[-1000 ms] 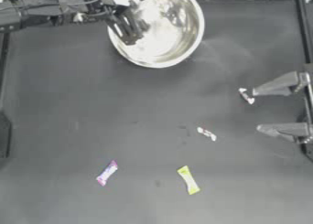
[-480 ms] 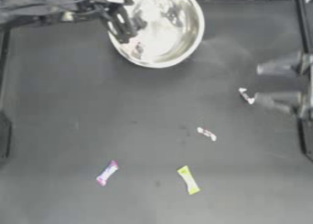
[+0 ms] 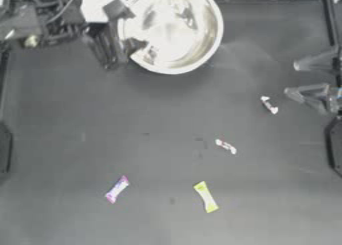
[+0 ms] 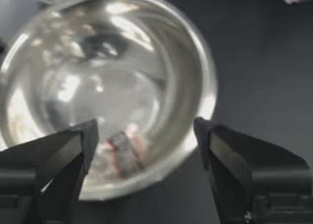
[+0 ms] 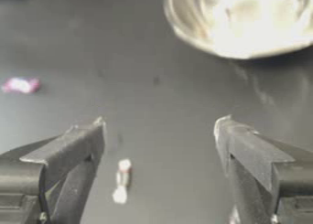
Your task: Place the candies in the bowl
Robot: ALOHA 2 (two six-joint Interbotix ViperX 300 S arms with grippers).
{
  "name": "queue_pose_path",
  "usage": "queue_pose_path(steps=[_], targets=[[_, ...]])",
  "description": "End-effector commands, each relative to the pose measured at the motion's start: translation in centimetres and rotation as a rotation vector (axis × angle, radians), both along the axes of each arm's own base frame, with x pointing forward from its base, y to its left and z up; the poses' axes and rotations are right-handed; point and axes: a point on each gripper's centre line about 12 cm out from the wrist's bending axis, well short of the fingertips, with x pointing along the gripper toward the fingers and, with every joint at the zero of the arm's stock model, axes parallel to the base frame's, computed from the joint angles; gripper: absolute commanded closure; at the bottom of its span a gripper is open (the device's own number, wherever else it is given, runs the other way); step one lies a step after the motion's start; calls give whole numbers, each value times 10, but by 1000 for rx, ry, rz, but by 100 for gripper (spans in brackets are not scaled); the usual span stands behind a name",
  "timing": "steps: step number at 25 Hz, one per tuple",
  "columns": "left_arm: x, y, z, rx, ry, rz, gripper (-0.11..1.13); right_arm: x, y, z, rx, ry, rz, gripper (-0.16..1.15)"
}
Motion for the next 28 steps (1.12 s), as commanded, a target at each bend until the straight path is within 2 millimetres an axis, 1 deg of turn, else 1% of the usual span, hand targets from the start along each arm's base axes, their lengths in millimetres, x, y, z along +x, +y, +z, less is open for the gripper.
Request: queue_pose_path(steps=[1,3,7,12,15,18,22,28], targets=[[-10,-21,22,18,-64,-38,7,-4,-13,-3,46,55,-71,-1],[-15,-29,20,9,-64,-52,7,-5,-15,-7,70,89,-81,-1],[-25,-40,13,-31,-75,-57,7,-2,-20,-17,125,131,-108,-1],[-37,-53,6,-55,-108,-73,7,5,-30,-27,165,241,-113,-1],[-43,-59,3,-76,-130,-75,7,10,-34,-29,174,283,-106,-1],[-47,-64,-1,-84,-136,-83,7,13,-37,-37,186,323,-100,-1],[-50,-69,-11,-98,-125,-94,7,20,-36,-51,212,398,-69,-1],[-50,-73,-15,-118,-134,-95,7,32,-34,-68,253,465,-37,-1]])
